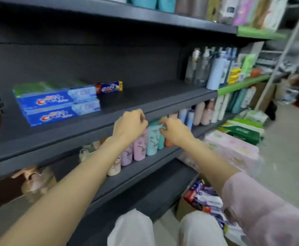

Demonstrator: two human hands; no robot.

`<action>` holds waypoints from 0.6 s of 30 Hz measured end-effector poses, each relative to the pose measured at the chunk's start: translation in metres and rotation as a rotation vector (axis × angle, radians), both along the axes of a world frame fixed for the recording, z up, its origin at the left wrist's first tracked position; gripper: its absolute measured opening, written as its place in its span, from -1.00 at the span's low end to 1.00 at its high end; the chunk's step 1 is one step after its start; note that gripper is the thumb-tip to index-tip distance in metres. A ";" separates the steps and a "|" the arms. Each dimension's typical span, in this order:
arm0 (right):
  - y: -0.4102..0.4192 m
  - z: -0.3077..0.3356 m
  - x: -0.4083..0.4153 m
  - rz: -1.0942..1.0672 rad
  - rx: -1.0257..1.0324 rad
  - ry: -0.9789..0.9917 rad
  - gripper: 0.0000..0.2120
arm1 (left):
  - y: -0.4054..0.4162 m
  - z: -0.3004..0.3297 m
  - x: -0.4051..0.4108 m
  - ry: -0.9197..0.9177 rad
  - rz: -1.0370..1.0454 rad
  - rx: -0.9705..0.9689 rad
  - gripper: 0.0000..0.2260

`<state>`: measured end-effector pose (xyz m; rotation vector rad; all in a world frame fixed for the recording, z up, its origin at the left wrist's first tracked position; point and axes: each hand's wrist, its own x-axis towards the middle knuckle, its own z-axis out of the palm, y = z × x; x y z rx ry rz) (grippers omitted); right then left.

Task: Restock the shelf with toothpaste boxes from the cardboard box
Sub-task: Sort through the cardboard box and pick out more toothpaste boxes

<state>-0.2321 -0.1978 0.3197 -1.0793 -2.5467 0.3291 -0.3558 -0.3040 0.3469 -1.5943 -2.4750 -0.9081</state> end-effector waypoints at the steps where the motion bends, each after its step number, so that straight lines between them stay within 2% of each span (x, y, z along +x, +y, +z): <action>1: 0.011 -0.016 0.024 -0.059 -0.043 -0.033 -0.70 | 0.019 -0.012 0.020 -0.012 -0.051 -0.031 -0.83; 4: 0.044 -0.071 0.107 -0.249 -0.161 -0.117 -0.71 | 0.084 -0.064 0.089 -0.046 -0.225 -0.155 -0.82; 10: 0.091 -0.186 0.263 -0.584 -0.408 -0.232 -0.73 | 0.181 -0.187 0.224 -0.122 -0.431 -0.446 -0.78; 15: 0.117 -0.270 0.360 -0.724 -0.554 -0.266 -0.67 | 0.233 -0.275 0.306 -0.188 -0.515 -0.614 -0.78; 18: 0.128 -0.319 0.406 -0.777 -0.684 -0.300 -0.73 | 0.255 -0.329 0.348 -0.191 -0.564 -0.728 -0.79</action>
